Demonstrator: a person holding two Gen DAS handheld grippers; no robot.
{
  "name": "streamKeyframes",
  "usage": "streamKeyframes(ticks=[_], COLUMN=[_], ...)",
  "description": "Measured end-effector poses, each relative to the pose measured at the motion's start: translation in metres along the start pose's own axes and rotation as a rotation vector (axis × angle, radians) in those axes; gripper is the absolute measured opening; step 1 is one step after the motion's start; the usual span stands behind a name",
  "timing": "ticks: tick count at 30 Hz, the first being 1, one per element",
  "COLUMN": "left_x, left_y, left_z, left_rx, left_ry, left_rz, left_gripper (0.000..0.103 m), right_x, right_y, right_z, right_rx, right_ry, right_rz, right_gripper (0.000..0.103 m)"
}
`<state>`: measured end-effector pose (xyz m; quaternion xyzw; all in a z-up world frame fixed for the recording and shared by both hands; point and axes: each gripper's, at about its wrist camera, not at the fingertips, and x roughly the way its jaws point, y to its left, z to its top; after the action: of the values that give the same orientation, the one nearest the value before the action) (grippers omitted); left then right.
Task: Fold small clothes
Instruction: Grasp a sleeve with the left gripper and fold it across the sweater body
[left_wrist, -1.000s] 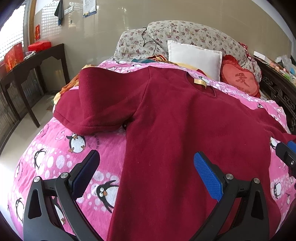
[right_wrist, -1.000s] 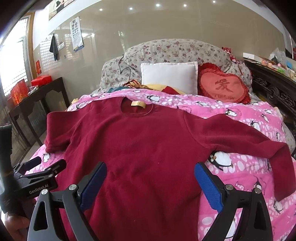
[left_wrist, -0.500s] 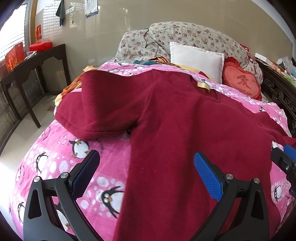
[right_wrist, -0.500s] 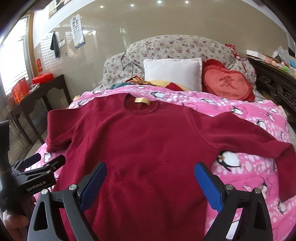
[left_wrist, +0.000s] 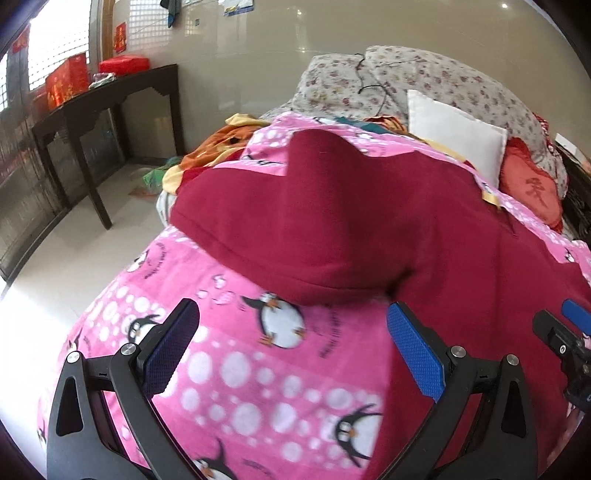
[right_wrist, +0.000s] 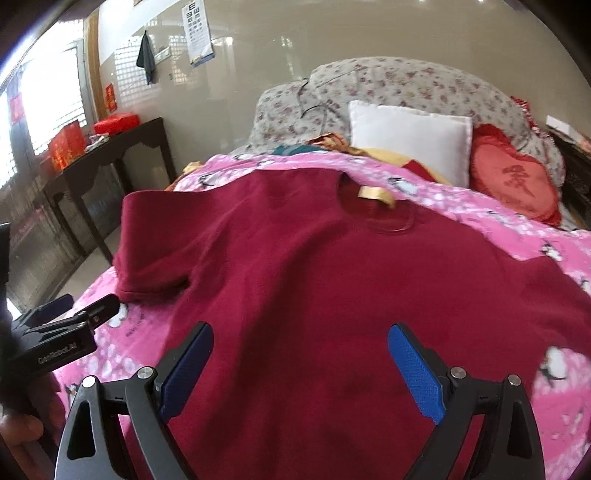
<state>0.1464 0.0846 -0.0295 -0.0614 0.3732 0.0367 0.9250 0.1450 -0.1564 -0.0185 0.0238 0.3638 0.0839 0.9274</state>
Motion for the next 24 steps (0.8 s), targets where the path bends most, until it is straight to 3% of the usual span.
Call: streamKeyframes(ticks=[5, 12, 15, 17, 21, 24], left_x=[0.019, 0.065, 0.075, 0.088, 0.116, 0.12], left_y=[0.038, 0.102, 0.115, 0.122, 0.142, 0.148], left_z=[0.009, 0.03, 0.038, 0.045, 0.045, 0.048], left_rx=[-0.095, -0.422, -0.516, -0.561, -0.667, -0.724], left_ry=[0.064, 0.185, 0.172, 0.188, 0.196, 0.14], left_rz=[-0.06, -0.258, -0.267, -0.282, -0.247, -0.254], left_gripper=[0.102, 0.095, 0.091, 0.091, 0.091, 0.09], right_x=[0.016, 0.036, 0.046, 0.056, 0.069, 0.073], right_y=[0.015, 0.033, 0.051, 0.062, 0.073, 0.074], right_z=[0.001, 0.012, 0.021, 0.024, 0.018, 0.01], right_rx=[-0.015, -0.018, -0.062, -0.092, -0.1, -0.107], right_ry=[0.023, 0.026, 0.017, 0.034, 0.068, 0.087], right_rz=[0.037, 0.101, 0.132, 0.146, 0.185, 0.197], right_gripper=[0.095, 0.095, 0.094, 0.088, 0.087, 0.086])
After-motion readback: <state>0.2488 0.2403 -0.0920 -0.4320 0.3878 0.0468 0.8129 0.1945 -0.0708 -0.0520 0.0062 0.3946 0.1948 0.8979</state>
